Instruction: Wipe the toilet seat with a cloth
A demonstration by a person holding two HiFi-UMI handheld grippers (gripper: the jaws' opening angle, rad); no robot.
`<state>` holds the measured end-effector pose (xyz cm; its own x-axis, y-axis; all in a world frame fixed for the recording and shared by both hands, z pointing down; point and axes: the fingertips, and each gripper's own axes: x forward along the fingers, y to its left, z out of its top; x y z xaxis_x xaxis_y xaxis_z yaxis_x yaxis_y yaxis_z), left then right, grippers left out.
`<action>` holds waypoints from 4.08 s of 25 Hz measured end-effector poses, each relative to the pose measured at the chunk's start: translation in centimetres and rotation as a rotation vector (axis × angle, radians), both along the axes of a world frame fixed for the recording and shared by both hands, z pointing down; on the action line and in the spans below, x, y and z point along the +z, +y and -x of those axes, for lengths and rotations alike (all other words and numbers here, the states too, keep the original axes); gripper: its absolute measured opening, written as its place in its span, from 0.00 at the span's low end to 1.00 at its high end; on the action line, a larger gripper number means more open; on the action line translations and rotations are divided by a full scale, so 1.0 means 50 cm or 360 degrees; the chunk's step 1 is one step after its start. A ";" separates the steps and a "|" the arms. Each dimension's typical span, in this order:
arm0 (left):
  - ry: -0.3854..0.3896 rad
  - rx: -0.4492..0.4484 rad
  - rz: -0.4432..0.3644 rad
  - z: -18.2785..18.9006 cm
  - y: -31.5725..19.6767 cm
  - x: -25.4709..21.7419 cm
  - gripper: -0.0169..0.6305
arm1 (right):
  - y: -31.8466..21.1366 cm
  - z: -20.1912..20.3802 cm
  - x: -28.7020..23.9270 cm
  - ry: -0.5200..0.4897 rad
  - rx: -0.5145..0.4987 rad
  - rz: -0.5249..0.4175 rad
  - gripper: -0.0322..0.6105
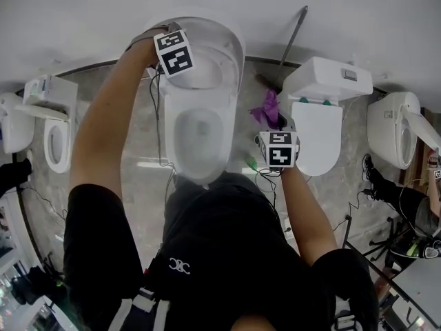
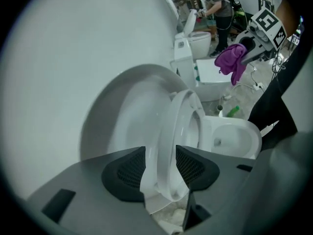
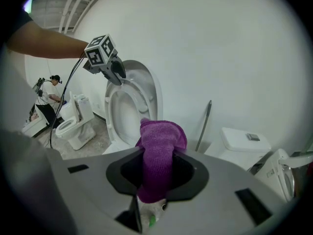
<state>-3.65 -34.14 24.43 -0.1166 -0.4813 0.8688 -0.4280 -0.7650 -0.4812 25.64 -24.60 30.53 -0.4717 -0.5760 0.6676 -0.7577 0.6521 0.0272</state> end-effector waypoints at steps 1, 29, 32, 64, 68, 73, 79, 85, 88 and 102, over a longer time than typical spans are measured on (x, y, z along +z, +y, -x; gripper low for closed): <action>-0.0008 0.0006 0.0025 0.002 -0.003 0.005 0.32 | 0.001 -0.005 0.001 0.0003 0.0004 0.0002 0.20; 0.0298 0.0385 0.0516 -0.130 0.298 0.039 0.17 | 0.066 0.071 0.015 -0.0034 -0.0149 0.0058 0.20; 0.0337 0.0408 0.0525 -0.148 0.363 0.051 0.18 | 0.091 0.089 0.004 -0.0042 -0.0142 0.0047 0.20; 0.0233 0.0514 -0.0004 -0.297 0.846 0.356 0.23 | 0.595 0.000 0.086 0.0094 0.0182 0.0207 0.20; 0.0251 0.0530 -0.0065 -0.313 0.872 0.398 0.24 | 0.605 -0.005 0.146 0.0098 0.0105 0.0280 0.20; 0.0308 0.0530 -0.0144 -0.328 0.892 0.444 0.25 | 0.597 0.002 0.221 0.0065 0.0020 0.0351 0.20; 0.0378 0.0571 -0.0101 -0.341 0.912 0.505 0.27 | 0.572 0.041 0.297 0.0028 -0.0114 0.0360 0.20; 0.0351 0.0581 -0.0098 -0.340 0.924 0.570 0.29 | 0.547 0.070 0.367 0.0014 -0.0131 0.0362 0.20; 0.0364 0.0568 -0.0093 -0.343 0.942 0.601 0.30 | 0.554 0.062 0.398 0.0029 -0.0119 0.0378 0.20; 0.0341 0.0547 -0.0056 -0.351 0.987 0.769 0.32 | 0.552 0.084 0.538 0.0030 -0.0113 0.0390 0.20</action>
<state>13.89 15.20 62.86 0.2385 -0.4905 0.8382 -0.2436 -0.8657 -0.4372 21.45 3.02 57.44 -0.4910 -0.3621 0.7923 -0.7108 0.6924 -0.1241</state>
